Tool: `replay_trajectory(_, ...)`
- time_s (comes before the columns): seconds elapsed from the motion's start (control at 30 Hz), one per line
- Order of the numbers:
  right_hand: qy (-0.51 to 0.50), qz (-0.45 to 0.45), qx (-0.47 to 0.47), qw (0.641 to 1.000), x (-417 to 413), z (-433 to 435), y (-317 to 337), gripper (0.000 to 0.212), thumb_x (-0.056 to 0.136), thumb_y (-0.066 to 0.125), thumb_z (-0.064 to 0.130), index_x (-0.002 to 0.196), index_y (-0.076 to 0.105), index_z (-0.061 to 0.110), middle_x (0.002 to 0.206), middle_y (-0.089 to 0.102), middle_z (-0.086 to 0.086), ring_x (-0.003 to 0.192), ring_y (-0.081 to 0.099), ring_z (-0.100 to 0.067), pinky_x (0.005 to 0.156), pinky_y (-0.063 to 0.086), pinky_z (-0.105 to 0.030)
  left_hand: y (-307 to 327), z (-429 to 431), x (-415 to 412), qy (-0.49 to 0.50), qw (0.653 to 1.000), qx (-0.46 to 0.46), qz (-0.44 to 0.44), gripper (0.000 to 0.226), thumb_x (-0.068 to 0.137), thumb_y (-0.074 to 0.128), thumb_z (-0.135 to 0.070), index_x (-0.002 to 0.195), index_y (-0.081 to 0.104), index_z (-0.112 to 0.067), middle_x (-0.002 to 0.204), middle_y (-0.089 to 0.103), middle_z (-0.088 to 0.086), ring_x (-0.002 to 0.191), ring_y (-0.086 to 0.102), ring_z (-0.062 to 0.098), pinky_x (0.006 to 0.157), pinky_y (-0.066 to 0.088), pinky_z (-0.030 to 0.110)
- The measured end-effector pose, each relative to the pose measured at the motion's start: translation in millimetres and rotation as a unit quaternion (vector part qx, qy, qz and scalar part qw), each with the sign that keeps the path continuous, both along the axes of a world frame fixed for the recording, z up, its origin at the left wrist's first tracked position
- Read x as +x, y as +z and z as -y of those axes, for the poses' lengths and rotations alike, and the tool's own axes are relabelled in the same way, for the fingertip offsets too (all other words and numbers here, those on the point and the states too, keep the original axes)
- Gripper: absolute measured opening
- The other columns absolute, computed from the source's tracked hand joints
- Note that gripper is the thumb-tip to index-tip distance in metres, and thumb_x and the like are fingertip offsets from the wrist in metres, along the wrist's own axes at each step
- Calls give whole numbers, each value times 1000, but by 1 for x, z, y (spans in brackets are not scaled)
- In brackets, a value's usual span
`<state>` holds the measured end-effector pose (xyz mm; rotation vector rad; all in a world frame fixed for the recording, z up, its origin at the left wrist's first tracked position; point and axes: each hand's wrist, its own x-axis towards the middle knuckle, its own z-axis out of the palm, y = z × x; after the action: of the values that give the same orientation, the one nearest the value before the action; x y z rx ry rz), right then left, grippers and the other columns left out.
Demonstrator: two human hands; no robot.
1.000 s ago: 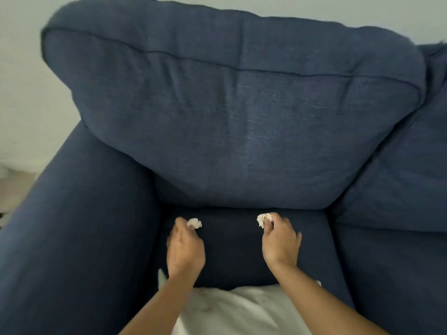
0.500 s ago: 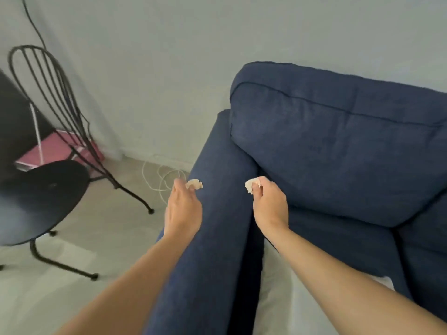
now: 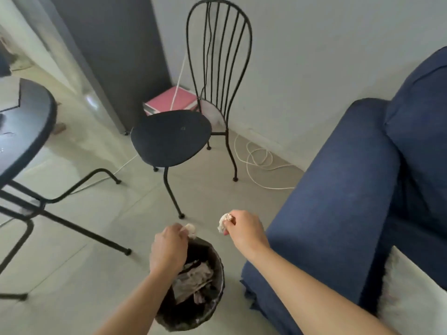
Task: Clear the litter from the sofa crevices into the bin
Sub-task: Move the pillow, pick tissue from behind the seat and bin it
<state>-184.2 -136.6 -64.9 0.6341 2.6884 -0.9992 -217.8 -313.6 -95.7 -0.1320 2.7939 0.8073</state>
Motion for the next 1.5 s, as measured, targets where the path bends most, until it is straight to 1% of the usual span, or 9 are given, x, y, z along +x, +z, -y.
replay_trajectory(0.2,31,97,21,995,12,70,-72,31,92,52,13,62,49,16,65,51,0,65,47,-23,45,26,-26,-78,65,27,40,996,0,81,22,97,43,-17,86,61,-13,84,65,4,74,59,22,72,53,39)
replay_trajectory(0.3,41,111,27,993,18,87,-94,12,94,60,22,85,65,16,83,62,-4,71,50,-20,47,28,-22,-108,80,31,17,993,-25,118,18,96,43,-13,91,60,-13,83,61,3,77,56,22,70,50,36)
replay_trajectory(0.4,44,119,33,991,21,97,-112,21,92,65,29,110,65,17,104,68,-3,77,49,-16,56,33,-20,-130,91,36,-10,985,-8,173,29,94,44,-9,121,55,-15,108,66,9,95,59,27,79,48,33)
replay_trajectory(0.47,40,128,40,990,21,101,-120,25,92,65,30,114,63,17,109,68,-2,81,51,-15,63,37,-23,-144,100,39,-23,978,-4,206,53,95,46,-10,147,35,-17,134,58,8,119,55,29,94,46,33)
replay_trajectory(0.6,41,151,60,986,18,108,-134,26,95,62,26,119,63,15,113,68,-4,98,64,-20,67,41,-23,-155,113,36,-29,971,-2,237,59,96,45,-15,152,27,-19,141,54,6,126,52,28,103,46,39)
replay_trajectory(0.77,55,200,41,977,12,116,-141,21,97,57,19,113,64,8,112,68,-9,82,54,-18,67,41,-24,-148,124,25,-19,972,6,234,61,94,49,-19,151,28,-20,142,52,8,125,52,31,99,49,41)
replay_trajectory(1.0,53,220,-28,974,6,104,-127,46,93,64,15,136,49,7,124,63,-11,114,61,-26,94,52,-33,-132,117,15,-28,975,-3,218,58,96,48,-18,150,30,-17,142,51,11,126,51,32,102,45,39)
replay_trajectory(1.27,40,121,-87,988,-3,67,-72,76,96,56,39,156,15,17,159,30,-6,145,32,-25,113,33,-36,-75,60,1,-19,985,39,166,56,99,35,-49,149,33,-23,144,49,9,131,45,29,106,36,41)
replay_trajectory(1.5,-10,-2,-41,999,5,-23,8,83,95,51,52,156,-1,31,166,3,-6,150,17,-27,115,28,-41,16,-50,-7,-78,990,67,93,76,92,30,-66,153,22,-23,153,37,10,140,33,29,111,26,43)
